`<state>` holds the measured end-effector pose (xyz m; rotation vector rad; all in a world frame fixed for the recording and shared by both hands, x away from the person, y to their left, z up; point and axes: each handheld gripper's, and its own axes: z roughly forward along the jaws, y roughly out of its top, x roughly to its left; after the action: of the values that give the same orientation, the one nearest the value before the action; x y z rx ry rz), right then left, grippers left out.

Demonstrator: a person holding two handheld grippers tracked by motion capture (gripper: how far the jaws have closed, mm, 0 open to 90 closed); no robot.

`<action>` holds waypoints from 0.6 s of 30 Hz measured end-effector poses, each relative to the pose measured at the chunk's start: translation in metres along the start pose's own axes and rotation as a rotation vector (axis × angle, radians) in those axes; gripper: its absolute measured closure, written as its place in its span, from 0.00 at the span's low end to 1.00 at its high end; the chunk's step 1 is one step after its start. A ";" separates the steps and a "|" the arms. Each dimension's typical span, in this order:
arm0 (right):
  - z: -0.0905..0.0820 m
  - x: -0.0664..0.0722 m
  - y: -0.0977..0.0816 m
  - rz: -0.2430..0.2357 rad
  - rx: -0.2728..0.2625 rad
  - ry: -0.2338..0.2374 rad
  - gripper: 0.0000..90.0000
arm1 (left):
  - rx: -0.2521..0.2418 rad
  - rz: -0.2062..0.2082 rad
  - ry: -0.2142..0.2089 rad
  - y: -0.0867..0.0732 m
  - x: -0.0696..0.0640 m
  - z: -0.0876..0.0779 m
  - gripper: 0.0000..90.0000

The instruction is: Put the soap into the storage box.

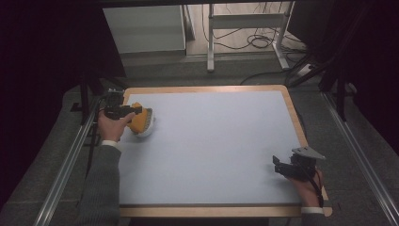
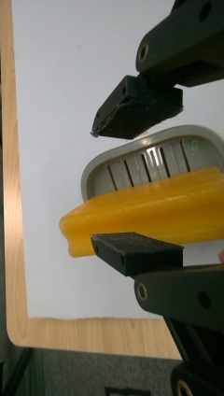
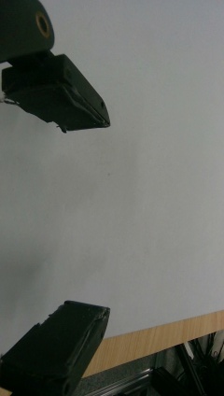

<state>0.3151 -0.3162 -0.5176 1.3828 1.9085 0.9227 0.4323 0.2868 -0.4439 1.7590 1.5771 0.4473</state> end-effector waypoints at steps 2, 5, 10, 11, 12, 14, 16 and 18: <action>0.000 0.000 0.000 -0.001 0.001 0.000 0.09 | 0.005 0.015 -0.048 -0.002 -0.004 -0.003 0.45; 0.000 0.000 0.000 -0.001 -0.001 -0.001 0.09 | 0.007 0.045 -0.092 -0.005 -0.011 -0.005 0.45; 0.001 0.001 0.001 -0.002 0.001 0.000 0.09 | 0.033 0.124 -0.151 -0.013 -0.024 -0.007 0.42; 0.001 0.001 0.001 -0.002 0.001 0.000 0.09 | 0.033 0.124 -0.151 -0.013 -0.024 -0.007 0.42; 0.001 0.002 0.001 -0.003 0.001 0.002 0.09 | 0.037 0.141 -0.172 -0.017 -0.030 -0.008 0.42; 0.001 0.002 0.001 -0.008 0.000 0.001 0.09 | 0.076 0.178 -0.190 -0.022 -0.035 -0.008 0.39; 0.001 0.002 0.001 -0.007 -0.001 0.000 0.09 | 0.087 0.222 -0.189 -0.029 -0.042 -0.008 0.38; 0.001 0.002 0.001 -0.004 -0.002 0.003 0.09 | 0.087 0.238 -0.219 -0.036 -0.047 -0.008 0.38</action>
<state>0.3163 -0.3142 -0.5171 1.3763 1.9112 0.9247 0.3925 0.2440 -0.4539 1.9988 1.2573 0.2895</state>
